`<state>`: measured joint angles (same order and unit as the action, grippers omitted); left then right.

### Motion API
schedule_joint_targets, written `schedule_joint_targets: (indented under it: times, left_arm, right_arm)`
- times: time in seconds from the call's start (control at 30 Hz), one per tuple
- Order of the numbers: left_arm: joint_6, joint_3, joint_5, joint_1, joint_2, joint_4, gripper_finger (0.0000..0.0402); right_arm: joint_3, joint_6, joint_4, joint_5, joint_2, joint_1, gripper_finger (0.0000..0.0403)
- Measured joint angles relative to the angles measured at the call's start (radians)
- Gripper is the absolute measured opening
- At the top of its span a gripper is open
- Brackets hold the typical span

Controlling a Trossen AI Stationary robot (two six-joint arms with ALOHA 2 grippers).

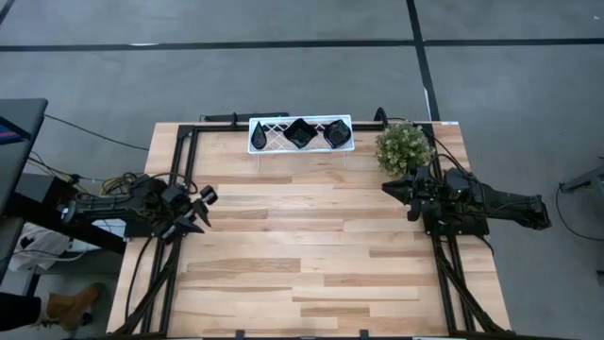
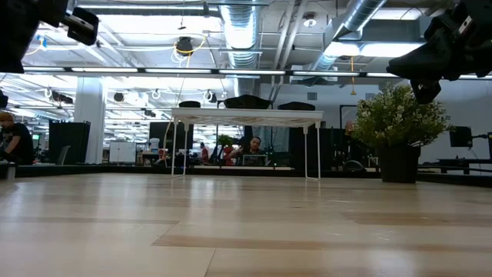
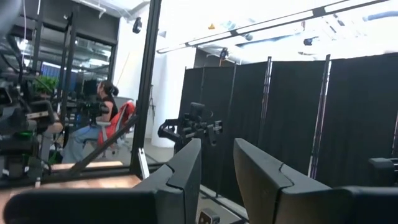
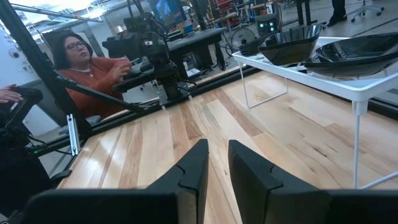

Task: Pick & Place Mini shaped plates
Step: Return to Home Position

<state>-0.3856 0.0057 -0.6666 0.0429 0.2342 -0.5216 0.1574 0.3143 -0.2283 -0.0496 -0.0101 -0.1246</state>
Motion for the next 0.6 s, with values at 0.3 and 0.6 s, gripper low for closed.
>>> schedule_joint_targets:
  times: [0.3, 0.6]
  left_arm:
    - [0.000, 0.000, 0.000, 0.000, -0.012, -0.002, 0.0097]
    - [0.000, 0.000, 0.000, 0.000, -0.012, -0.003, 0.0097]
  right_arm:
    - [0.000, 0.000, 0.000, 0.000, 0.000, 0.000, 0.0059]
    - [0.000, 0.000, 0.000, 0.000, 0.000, 0.000, 0.0059]
